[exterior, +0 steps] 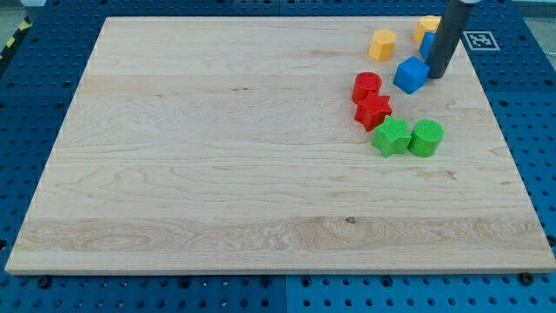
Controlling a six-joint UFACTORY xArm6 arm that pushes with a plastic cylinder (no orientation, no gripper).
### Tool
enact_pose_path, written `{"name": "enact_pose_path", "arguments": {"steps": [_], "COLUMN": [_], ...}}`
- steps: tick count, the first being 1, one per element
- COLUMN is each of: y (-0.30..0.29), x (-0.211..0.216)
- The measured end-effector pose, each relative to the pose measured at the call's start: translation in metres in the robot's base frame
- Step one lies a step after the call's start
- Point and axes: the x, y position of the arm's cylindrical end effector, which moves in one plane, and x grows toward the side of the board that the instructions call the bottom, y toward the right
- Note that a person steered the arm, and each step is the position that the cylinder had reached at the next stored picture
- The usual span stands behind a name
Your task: Push blue cube into red circle
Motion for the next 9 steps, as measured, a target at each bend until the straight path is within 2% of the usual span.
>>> {"name": "enact_pose_path", "arguments": {"steps": [2,9], "y": [-0.021,-0.034], "x": [0.002,0.032]}}
